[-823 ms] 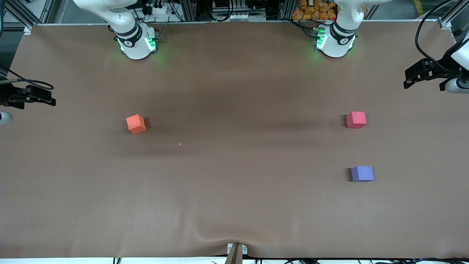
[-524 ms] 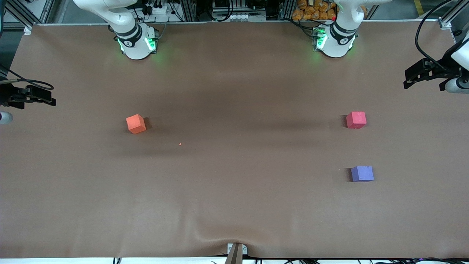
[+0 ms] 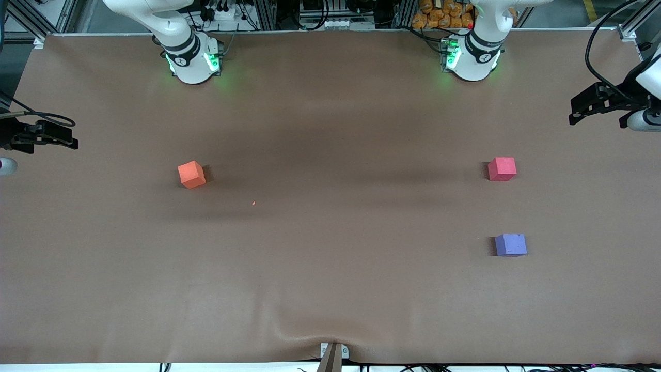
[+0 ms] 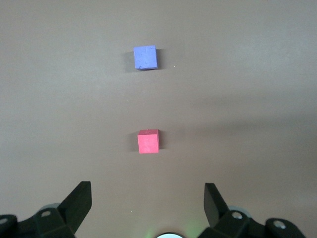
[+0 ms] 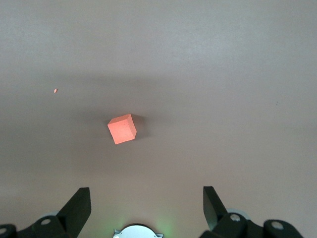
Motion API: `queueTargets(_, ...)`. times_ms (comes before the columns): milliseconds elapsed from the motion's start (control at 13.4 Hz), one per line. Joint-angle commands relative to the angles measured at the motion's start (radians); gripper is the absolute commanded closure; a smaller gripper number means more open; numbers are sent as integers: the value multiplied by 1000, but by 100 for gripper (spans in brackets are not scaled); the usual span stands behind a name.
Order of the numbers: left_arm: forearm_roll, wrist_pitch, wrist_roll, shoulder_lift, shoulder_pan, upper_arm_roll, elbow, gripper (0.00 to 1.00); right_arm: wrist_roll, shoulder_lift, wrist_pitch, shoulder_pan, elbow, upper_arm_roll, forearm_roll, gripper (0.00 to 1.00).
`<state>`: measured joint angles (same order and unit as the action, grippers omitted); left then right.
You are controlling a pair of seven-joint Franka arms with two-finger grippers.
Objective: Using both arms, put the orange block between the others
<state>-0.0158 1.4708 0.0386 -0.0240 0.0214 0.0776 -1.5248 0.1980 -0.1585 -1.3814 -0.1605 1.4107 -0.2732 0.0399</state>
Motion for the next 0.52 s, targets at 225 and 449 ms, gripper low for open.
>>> queueTargets(225,22,-14,14,-4,11,2,3,0,1,-68,4,-16,-16,0,20,0)
queueTargets(449,22,-14,14,-4,11,2,5,0,3,-140,-5,-65,-16,0,18,0)
